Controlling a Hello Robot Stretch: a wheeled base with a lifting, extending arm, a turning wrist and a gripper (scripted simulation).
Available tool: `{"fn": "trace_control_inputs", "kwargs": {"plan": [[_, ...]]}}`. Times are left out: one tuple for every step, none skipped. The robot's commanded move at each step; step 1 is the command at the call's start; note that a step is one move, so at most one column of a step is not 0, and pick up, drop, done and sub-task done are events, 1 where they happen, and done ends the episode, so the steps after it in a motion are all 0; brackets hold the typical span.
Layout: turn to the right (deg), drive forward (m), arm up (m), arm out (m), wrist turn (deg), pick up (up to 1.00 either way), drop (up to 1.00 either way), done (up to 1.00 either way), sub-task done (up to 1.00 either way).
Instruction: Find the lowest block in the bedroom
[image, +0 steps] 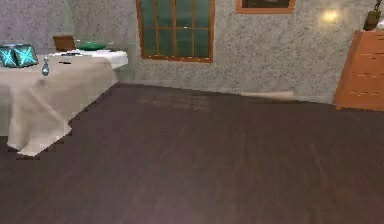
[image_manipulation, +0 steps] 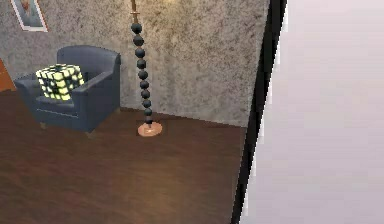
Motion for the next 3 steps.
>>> {"fn": "trace_control_inputs", "kwargs": {"plan": [[-30.0,0.0,0.0,0.0,0.0,0.0,0.0,0.0,0.0],[0.0,0.7,0.0,0.0,0.0,0.0,0.0,0.0,0.0],[-36.0,0.0,0.0,0.0,0.0,0.0,0.0,0.0,0.0]]}}
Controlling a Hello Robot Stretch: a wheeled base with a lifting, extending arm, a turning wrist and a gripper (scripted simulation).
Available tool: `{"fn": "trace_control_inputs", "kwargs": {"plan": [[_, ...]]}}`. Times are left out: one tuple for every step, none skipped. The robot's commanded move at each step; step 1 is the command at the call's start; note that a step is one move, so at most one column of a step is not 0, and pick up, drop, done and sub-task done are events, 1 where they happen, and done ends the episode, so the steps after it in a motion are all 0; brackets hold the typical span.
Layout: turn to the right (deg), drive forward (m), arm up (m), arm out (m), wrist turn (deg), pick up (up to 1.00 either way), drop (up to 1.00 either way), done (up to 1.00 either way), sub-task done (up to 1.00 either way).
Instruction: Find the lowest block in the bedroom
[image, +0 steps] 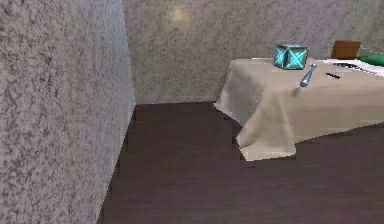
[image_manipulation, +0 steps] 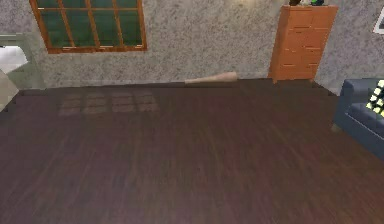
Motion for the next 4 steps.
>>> {"fn": "trace_control_inputs", "kwargs": {"plan": [[0.0,1.0,0.0,0.0,0.0,0.0,0.0,0.0,0.0],[-3.0,0.0,0.0,0.0,0.0,0.0,0.0,0.0,0.0],[0.0,1.0,0.0,0.0,0.0,0.0,0.0,0.0,0.0],[-3.0,0.0,0.0,0.0,0.0,0.0,0.0,0.0,0.0]]}}
